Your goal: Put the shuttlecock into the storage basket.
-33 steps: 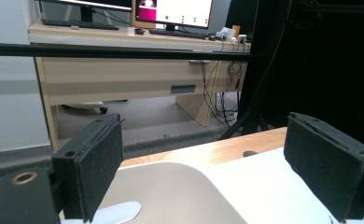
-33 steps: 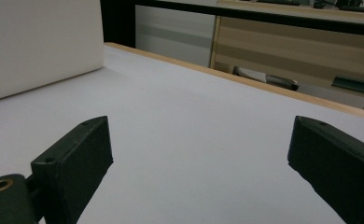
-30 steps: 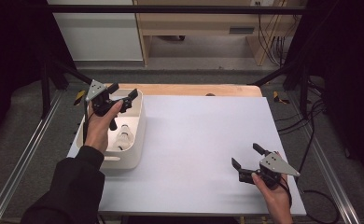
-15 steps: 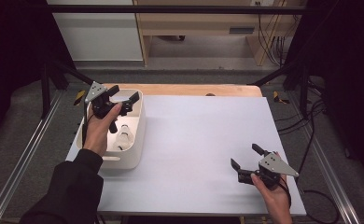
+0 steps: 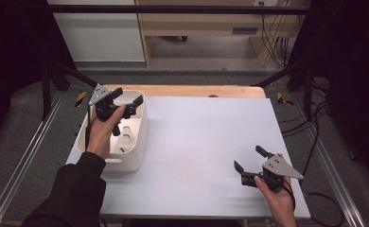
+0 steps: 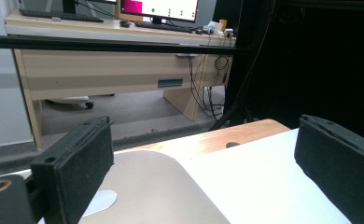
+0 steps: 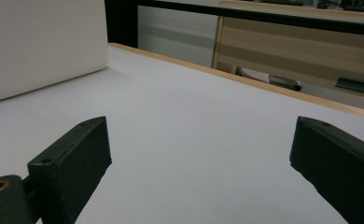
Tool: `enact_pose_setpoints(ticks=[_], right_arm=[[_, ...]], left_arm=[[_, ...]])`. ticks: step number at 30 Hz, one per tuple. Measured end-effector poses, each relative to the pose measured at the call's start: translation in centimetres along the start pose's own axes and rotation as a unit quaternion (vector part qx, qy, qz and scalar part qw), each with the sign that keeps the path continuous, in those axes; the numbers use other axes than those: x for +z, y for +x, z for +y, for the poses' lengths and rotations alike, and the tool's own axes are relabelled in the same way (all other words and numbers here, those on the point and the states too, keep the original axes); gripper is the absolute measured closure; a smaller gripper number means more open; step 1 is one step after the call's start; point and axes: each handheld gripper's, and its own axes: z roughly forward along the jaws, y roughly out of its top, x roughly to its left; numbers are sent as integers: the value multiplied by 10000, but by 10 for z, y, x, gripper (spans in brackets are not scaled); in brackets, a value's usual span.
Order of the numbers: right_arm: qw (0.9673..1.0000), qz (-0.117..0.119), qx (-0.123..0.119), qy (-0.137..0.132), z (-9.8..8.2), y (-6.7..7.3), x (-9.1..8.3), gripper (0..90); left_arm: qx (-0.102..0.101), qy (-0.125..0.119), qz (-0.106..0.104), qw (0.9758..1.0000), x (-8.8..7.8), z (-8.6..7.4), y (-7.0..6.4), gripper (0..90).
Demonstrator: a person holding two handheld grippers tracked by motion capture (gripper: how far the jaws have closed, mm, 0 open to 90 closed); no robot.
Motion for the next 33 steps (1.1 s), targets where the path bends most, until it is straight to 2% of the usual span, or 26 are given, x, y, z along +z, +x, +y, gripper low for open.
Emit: enact_pose_setpoints(ticks=[15,28,30,33], right_arm=[[10000,-5,11,3,0,0,-1,39],[10000,24,5,-10,0,0,-1,34],[10000,23,3,-5,0,0,-1,33],[10000,28,20,-4,0,0,-1,33]], left_arm=[[32,-60,-36,10000,-3,2,-2,40],[389,-197,-193,9989,-5,8,-20,31],[523,-207,-170,9983,-6,11,-25,31],[533,-234,-215,9981,-8,14,-30,31]])
